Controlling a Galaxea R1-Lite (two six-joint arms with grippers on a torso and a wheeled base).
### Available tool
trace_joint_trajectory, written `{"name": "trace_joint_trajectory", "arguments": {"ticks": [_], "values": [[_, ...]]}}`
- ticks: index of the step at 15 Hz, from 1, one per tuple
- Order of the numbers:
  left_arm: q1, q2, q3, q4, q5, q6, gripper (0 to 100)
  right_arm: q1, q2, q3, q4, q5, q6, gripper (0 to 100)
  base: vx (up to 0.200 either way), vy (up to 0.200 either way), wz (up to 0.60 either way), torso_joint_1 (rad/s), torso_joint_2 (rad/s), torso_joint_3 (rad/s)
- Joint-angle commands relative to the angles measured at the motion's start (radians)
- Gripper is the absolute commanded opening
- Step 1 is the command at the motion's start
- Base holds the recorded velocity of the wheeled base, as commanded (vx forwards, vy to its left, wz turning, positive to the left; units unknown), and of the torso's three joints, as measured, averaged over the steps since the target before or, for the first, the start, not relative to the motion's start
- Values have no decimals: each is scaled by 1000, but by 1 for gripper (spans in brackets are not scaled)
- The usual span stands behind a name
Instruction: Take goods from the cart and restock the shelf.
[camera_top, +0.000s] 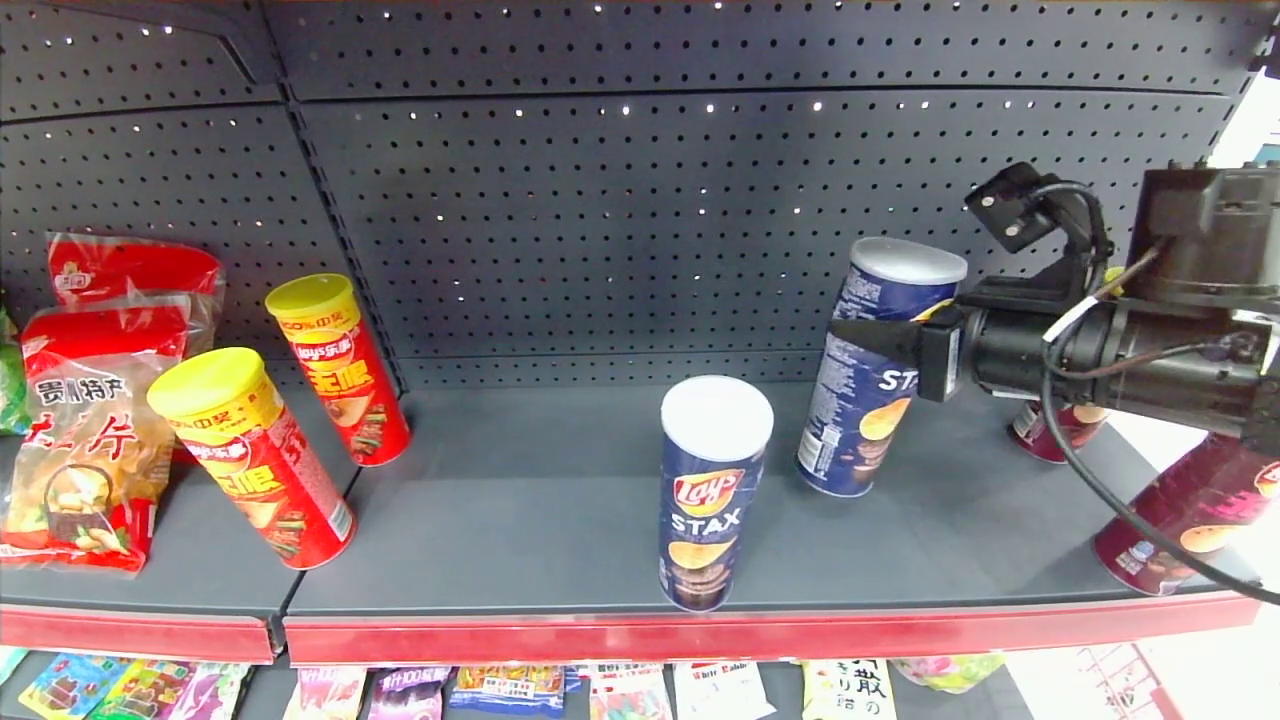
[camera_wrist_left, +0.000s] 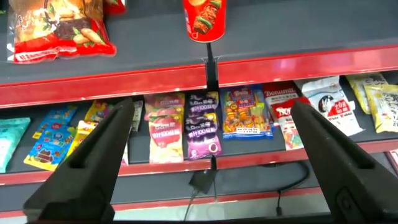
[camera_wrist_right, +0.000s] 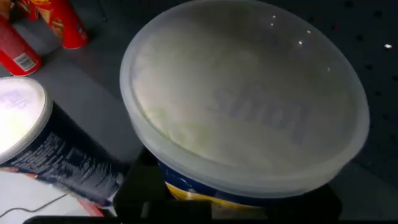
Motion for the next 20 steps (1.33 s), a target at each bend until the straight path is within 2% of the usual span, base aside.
{"name": "trace_joint_trajectory", "arguments": {"ticks": [1, 3, 7, 11, 12, 13, 20], "values": [[-1, 2, 0, 0, 1, 0, 100, 44, 81, -10, -48, -21, 0, 0, 0, 0, 0, 0, 0, 0], [-1, 2, 0, 0, 1, 0, 100, 75, 121, -52, -51, -68, 6, 0, 0, 0, 0, 0, 0, 0], [-1, 2, 0, 0, 2, 0, 100, 95, 195, -121, -69, -73, 5, 0, 0, 0, 0, 0, 0, 0], [-1, 2, 0, 0, 2, 5, 100, 104, 274, -122, -206, -67, -1, 0, 0, 0, 0, 0, 0, 0], [-1, 2, 0, -1, 1, 23, 100, 104, 279, -122, -209, -65, -1, 0, 0, 0, 0, 0, 0, 0], [1, 2, 0, -1, 1, 28, 100, 110, 282, -121, -209, -67, -1, 0, 0, 0, 0, 0, 0, 0], [1, 2, 0, -1, 2, 28, 100, 167, 342, -151, -230, -76, -1, 0, 0, 0, 0, 0, 0, 0]]}}
